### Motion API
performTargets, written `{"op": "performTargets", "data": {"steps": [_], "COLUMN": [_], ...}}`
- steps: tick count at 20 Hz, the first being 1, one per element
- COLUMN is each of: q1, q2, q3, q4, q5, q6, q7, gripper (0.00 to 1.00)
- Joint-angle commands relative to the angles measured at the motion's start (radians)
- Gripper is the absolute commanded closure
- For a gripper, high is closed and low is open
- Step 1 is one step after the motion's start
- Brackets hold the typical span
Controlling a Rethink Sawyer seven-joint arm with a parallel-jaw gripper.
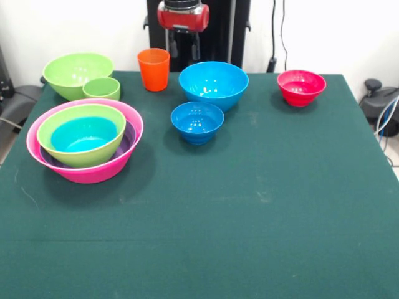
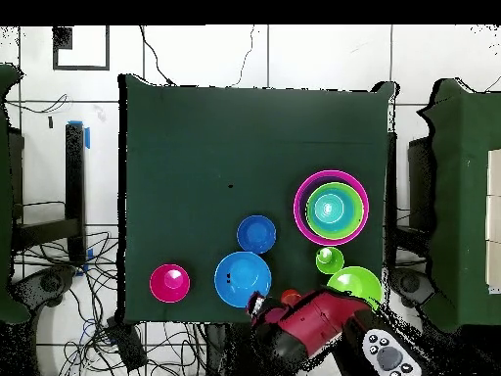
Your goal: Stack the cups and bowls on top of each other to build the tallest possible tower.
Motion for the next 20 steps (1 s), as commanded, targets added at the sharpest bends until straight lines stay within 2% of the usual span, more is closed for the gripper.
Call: {"op": "performTargets", "data": {"steps": [1,5,8,12,15,20], "q1": [0.065,0.060,0.037,0.004,-0.025,-0.040], "q2": [0.113,0.126,0.115,0.050,-0.027,-0.051], "q3": [0.014,0.003,0.017,0.052,0.096,0.116], "q4": [-0.094,-0.111,-0.098,-0.038,0.019,0.034], "q5": [-0.081,-0.098,-0.081,-0.016,0.055,0.076], "q6": [0.081,0.081,0.098,0.135,0.170,0.201], "q7": [-0.142,-0.151,-0.182,-0.229,-0.272,-0.290], "gripper": [0.00,0.00,0.00,0.00,0.00,0.00]}}
